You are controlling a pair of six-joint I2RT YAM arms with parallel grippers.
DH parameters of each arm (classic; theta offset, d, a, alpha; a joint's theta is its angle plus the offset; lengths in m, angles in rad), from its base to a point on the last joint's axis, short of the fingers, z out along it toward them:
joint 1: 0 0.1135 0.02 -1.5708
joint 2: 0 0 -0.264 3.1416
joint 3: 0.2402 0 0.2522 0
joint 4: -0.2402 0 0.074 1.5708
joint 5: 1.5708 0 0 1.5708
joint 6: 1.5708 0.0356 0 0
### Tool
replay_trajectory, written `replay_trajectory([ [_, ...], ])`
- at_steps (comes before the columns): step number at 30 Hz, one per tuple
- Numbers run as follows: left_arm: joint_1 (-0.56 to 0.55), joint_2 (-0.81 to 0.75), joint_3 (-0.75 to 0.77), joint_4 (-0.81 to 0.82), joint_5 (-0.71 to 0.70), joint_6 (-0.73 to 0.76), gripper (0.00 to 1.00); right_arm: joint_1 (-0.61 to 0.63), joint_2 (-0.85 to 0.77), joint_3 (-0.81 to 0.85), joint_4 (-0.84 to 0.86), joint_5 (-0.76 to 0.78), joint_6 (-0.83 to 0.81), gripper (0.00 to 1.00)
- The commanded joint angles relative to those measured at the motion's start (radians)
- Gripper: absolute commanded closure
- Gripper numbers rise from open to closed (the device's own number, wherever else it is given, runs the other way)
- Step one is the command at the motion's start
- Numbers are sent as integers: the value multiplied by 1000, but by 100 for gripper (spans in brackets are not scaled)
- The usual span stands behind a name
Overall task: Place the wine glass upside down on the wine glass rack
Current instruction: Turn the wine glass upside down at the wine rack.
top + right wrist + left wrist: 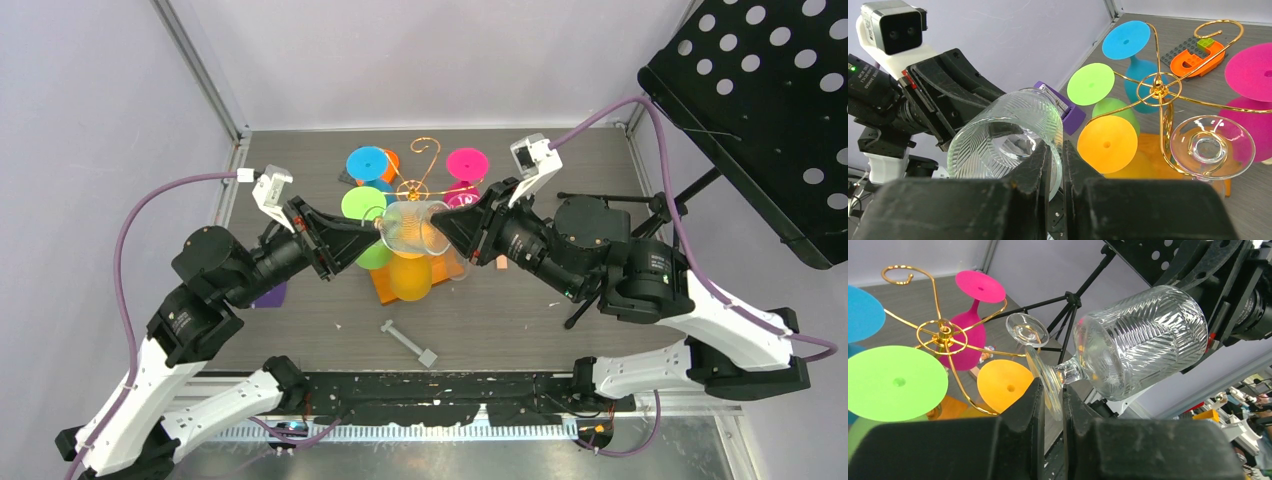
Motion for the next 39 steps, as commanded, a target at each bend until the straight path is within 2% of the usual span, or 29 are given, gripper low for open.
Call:
replay_trajectory([
  [1,5,-3,9,41,-24,11,94,32,-13,19,134,2,9,94],
  [2,5,-4,9,42,-25,10,100,33,-12,19,134,1,8,95],
  [8,5,-26,2,52,-43,21,100,35,-35,-16,144,0,12,92],
  [10,5,-36,2,56,-52,36,100,34,-61,-37,147,17,13,85],
  [13,5,-45,9,58,-65,52,100,34,-119,-79,165,38,11,69],
  [16,5,-48,20,56,-70,68,100,34,-163,-107,167,52,8,60],
  [18,5,-45,24,55,-73,75,100,34,-193,-128,169,55,10,57],
  [22,5,-35,33,55,-52,108,100,34,-230,-151,160,34,21,54],
  [26,0,-17,89,35,-38,215,100,34,-246,-137,140,-41,64,50],
  [33,-61,20,207,13,-167,378,100,34,-202,-145,147,-159,183,43],
  [39,-199,72,279,-4,-342,563,100,35,-185,-173,187,-179,209,42],
])
